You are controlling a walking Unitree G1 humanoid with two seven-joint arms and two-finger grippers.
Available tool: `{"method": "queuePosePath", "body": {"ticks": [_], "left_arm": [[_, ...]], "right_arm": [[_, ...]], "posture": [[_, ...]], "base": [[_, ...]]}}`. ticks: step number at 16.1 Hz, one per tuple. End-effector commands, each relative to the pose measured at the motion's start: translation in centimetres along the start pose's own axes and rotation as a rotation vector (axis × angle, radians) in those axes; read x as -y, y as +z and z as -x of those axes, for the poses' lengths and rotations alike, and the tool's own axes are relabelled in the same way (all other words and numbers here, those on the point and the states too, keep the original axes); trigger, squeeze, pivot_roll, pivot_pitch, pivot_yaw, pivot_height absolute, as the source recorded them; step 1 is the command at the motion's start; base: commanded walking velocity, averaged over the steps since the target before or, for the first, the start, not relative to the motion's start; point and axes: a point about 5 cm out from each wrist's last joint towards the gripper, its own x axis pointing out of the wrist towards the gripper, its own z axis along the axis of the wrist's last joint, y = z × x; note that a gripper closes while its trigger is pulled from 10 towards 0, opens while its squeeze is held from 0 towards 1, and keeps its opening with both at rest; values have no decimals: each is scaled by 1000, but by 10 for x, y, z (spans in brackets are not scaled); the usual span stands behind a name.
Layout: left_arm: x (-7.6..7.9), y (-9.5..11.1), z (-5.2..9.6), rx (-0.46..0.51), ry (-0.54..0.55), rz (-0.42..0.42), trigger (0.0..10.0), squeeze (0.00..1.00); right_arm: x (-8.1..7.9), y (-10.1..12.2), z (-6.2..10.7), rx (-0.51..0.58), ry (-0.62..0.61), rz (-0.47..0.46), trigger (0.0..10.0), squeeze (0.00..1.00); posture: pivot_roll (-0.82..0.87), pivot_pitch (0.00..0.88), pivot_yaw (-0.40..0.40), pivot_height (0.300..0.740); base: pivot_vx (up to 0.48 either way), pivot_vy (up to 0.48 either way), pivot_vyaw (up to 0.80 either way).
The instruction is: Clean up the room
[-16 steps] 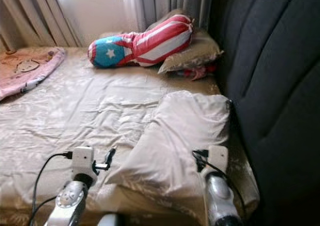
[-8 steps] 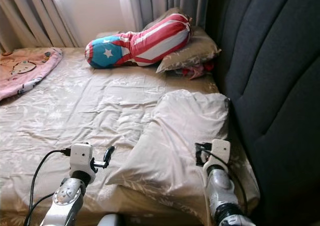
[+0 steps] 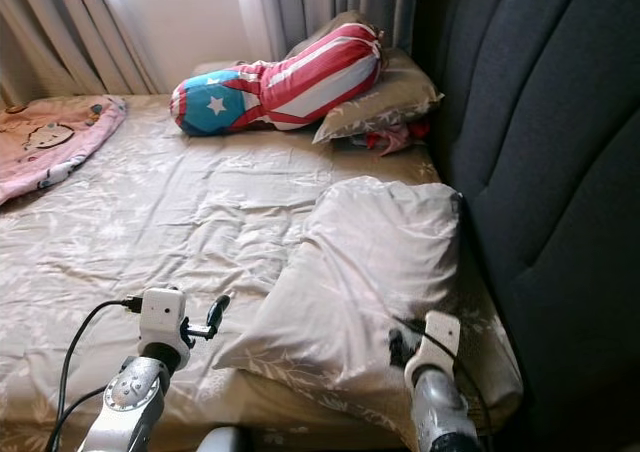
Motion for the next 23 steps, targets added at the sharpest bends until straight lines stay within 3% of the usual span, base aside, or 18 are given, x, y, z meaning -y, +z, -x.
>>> {"method": "queuePosePath", "body": {"ticks": [1,9,13,21,23], "left_arm": [[-5,0,3,-13,-5,-19,10000,0],[-11,7,10,-16,-26,-44,10000,0],[-13,13,21,-24,-40,-57,10000,0],[-13,20,32,-33,-43,-53,10000,0],[-13,20,33,-41,-41,-51,10000,0]], "right_arm": [[-2,-3,0,-20,-7,-16,10000,0],[2,-10,1,-71,-25,-57,10000,0],[16,-33,8,-189,-83,-72,10000,0],[-3,-36,7,-318,134,-39,10000,0],[4,-51,13,-399,138,6,10000,0]], "posture": [[-34,0,44,662],[-9,33,80,662],[18,97,95,662],[31,125,83,662],[32,127,83,662]], "base": [[0,0,0],[0,0,0],[0,0,0],[0,0,0],[0,0,0]]}}
